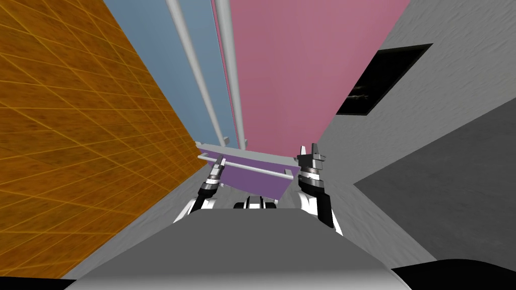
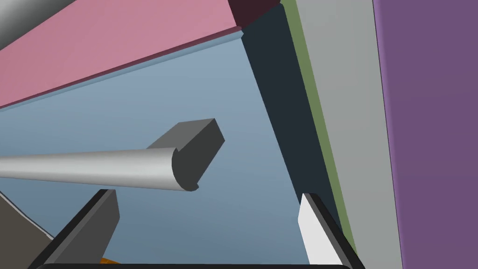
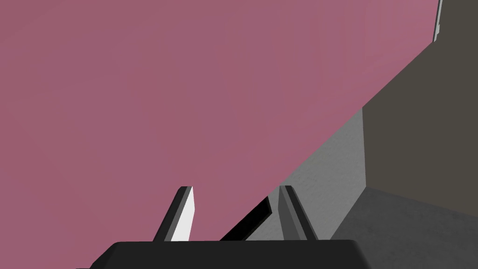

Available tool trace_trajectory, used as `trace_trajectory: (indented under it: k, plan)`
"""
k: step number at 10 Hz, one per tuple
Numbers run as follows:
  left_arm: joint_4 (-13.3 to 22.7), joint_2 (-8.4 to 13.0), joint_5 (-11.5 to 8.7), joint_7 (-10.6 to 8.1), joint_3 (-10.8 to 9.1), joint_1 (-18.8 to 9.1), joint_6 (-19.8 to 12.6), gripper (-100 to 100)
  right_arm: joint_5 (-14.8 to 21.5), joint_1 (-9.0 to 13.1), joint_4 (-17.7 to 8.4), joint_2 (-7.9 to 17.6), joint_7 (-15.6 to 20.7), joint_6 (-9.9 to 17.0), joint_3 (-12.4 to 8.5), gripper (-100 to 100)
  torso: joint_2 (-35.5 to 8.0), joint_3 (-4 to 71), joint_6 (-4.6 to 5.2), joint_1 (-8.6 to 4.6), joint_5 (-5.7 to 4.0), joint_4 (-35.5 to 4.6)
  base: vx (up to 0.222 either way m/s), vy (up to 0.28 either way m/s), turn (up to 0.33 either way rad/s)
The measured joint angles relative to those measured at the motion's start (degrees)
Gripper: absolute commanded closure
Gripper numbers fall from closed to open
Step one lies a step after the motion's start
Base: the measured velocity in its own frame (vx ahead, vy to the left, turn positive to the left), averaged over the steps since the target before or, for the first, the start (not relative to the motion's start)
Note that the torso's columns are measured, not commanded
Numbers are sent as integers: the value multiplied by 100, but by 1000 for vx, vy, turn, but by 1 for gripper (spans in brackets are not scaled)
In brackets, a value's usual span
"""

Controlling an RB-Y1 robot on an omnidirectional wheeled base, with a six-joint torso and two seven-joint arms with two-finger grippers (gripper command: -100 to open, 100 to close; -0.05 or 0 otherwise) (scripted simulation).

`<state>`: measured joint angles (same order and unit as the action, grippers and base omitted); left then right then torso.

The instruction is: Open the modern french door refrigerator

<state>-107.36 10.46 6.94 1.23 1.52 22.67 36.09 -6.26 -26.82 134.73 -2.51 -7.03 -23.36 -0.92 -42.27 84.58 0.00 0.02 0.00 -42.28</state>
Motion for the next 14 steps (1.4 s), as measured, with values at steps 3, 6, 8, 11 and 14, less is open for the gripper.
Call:
trace_trajectory:
  k: [3, 6, 8, 11, 14]
  plan:
    - [455, 18, 15, 71, 15, -122, 225, -100, 0, 0, 0, 0, 0, 0, 0, 0, -3, -2, 0, -4, -1, -1, 18, 10, -31]
    - [952, -33, 68, 208, 95, -179, 543, -100, 0, 0, 0, 0, 0, 0, 0, 0, 0, 0, 0, -1, 0, 0, 24, 14, -43]
    - [1220, -50, 84, 265, 116, -243, 696, -100, 0, 0, 0, 0, 0, 0, 0, 0, -3, -1, -1, -2, -1, -1, 16, 11, -17]
    - [1574, -100, 109, 346, 150, -325, 908, -100, 0, 0, 0, 0, 0, 0, 0, 0, 12, 4, 5, 1, 5, 10, 12, 11, -22]
    - [1922, -141, 116, 427, 146, -445, 1183, -100, 0, 0, 0, 0, 0, 0, 0, 0, 57, 26, 17, 2, 27, 55, 17, 17, -19]
